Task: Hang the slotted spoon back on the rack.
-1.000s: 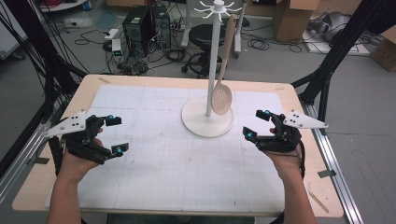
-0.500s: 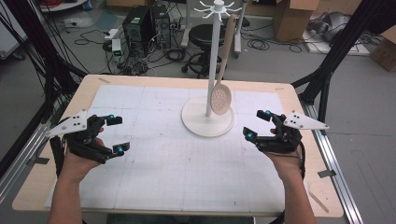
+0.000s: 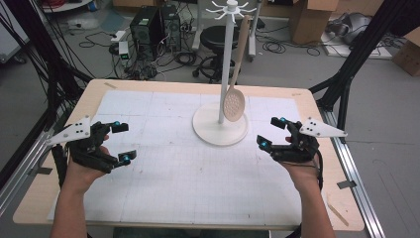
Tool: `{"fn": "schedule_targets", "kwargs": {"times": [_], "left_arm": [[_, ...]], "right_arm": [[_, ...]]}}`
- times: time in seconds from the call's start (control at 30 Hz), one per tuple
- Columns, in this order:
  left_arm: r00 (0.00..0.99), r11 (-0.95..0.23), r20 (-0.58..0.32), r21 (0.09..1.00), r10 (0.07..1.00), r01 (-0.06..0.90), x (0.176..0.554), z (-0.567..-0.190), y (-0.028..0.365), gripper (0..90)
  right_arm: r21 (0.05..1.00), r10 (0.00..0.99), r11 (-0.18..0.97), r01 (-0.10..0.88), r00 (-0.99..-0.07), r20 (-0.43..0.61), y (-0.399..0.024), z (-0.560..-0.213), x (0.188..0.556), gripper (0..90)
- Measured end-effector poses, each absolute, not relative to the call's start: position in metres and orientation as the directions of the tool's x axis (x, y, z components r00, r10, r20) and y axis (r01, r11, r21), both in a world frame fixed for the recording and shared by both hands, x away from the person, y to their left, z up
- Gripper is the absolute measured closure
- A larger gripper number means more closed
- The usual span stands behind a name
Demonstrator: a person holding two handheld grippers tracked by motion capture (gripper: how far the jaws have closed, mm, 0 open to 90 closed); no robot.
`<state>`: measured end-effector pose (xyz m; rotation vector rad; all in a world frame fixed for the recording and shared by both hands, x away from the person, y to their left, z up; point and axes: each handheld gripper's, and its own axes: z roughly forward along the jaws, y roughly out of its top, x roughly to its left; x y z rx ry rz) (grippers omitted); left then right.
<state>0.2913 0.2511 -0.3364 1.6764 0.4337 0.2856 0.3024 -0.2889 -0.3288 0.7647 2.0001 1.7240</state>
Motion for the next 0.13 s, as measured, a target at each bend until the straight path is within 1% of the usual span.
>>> {"fn": "schedule_targets", "kwargs": {"times": [0.13], "left_arm": [[0.896,-0.104,-0.060,0.988,0.440,0.117,0.2910,-0.3360,0.2520,6.5]], "right_arm": [[0.985,0.627,0.096,0.146,-0.777,0.055,-0.2887,-0.3287,0.3027,16.0]]}}
